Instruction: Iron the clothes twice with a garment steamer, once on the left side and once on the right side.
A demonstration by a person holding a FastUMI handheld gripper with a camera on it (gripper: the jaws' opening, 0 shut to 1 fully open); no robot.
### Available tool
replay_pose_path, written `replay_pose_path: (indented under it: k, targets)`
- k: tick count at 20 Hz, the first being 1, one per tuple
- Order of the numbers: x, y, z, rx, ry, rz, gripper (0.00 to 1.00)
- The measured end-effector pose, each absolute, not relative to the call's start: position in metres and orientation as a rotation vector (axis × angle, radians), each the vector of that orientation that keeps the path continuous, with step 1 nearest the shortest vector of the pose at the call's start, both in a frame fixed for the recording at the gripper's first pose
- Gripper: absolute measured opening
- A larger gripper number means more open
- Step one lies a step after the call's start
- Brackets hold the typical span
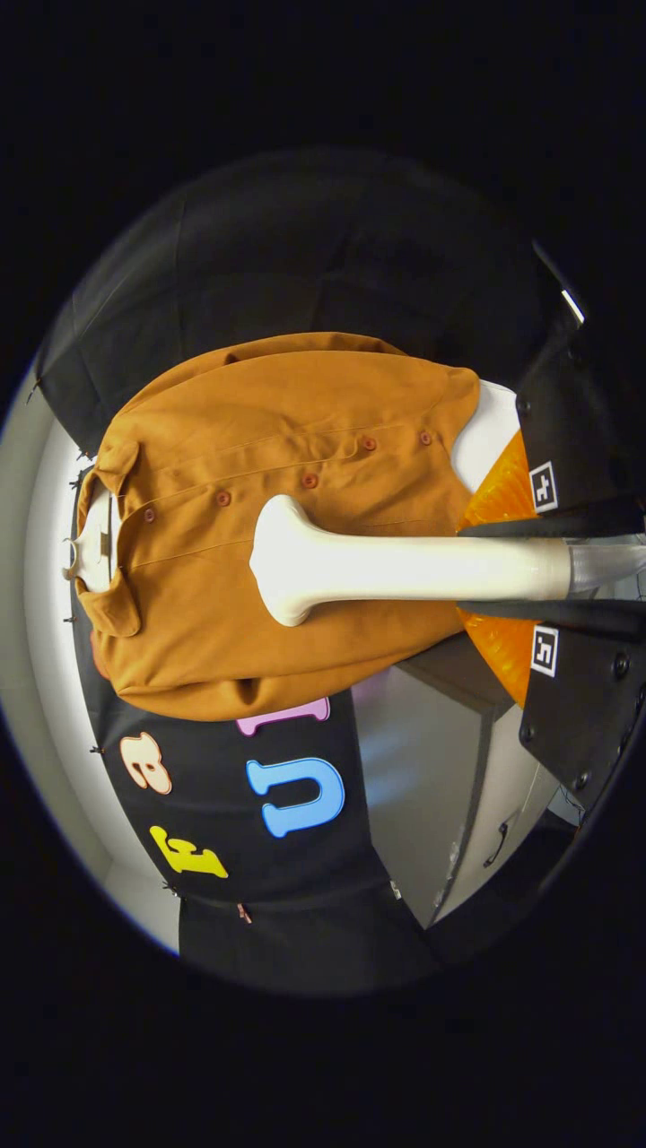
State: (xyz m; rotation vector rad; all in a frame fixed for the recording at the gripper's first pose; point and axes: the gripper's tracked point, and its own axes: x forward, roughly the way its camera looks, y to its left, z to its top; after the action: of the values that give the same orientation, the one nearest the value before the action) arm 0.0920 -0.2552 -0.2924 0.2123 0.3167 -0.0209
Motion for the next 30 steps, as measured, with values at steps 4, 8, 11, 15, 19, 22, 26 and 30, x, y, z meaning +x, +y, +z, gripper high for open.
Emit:
replay_pose_path:
  k: [4,8,11,15,19,22,26,30]
  targets:
    - [0.077,-0.256,-0.338,0.220,0.427,-0.040,0.31]
    - [0.053,-0.252,-0.386,0.213,0.540,-0.055,0.31]
    - [0.031,-0.249,-0.421,0.230,0.612,-0.063,0.31]
    - [0.003,-0.253,-0.442,0.276,0.643,-0.079,0.31]
    - [-0.012,-0.262,-0.416,0.268,0.607,-0.089,0.31]
    - [-0.020,-0.272,-0.369,0.273,0.513,-0.084,0.31]
    - [-0.017,-0.291,-0.268,0.251,0.309,-0.061,0.31]
    - [-0.014,-0.312,-0.181,0.201,0.143,-0.044,0.31]
